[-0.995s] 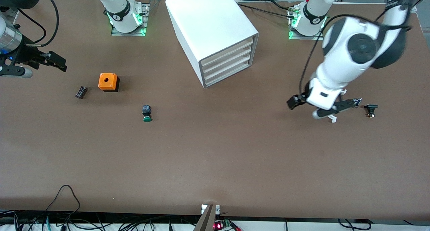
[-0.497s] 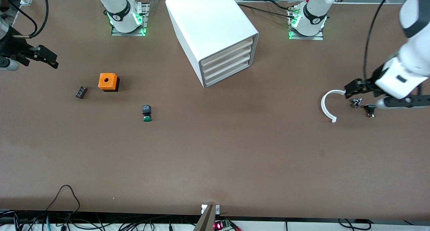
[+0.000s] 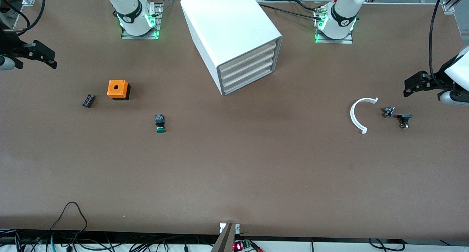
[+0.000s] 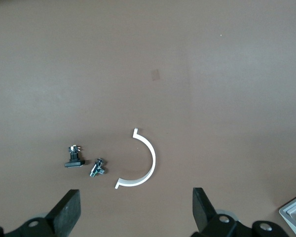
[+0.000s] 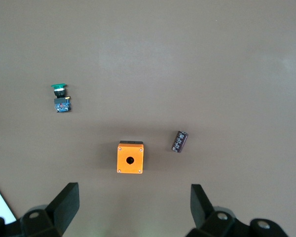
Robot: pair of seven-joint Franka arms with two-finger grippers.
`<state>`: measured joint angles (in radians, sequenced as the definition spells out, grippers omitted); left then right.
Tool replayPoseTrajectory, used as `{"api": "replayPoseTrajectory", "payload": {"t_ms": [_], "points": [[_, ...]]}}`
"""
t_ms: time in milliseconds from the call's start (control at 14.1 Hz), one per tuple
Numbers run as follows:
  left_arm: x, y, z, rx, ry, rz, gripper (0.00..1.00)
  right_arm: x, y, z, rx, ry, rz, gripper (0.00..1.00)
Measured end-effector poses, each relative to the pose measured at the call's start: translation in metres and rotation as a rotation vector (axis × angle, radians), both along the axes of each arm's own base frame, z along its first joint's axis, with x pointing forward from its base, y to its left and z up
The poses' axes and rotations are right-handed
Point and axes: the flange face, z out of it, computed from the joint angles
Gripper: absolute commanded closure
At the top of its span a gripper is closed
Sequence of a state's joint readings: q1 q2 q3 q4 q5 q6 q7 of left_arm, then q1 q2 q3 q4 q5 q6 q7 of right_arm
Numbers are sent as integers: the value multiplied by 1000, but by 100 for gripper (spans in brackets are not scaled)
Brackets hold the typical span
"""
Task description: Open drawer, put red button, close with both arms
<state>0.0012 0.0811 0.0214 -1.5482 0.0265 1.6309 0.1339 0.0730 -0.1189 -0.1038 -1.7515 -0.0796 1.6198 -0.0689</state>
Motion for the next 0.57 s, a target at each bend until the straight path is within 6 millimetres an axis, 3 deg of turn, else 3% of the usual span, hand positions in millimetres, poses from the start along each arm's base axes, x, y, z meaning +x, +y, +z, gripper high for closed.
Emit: {"api": "replayPoseTrajectory", "payload": {"t_ms": [569], "points": [[-1, 3, 1, -14, 5, 1, 0, 3, 0, -4, -1, 6, -31, 0]]}}
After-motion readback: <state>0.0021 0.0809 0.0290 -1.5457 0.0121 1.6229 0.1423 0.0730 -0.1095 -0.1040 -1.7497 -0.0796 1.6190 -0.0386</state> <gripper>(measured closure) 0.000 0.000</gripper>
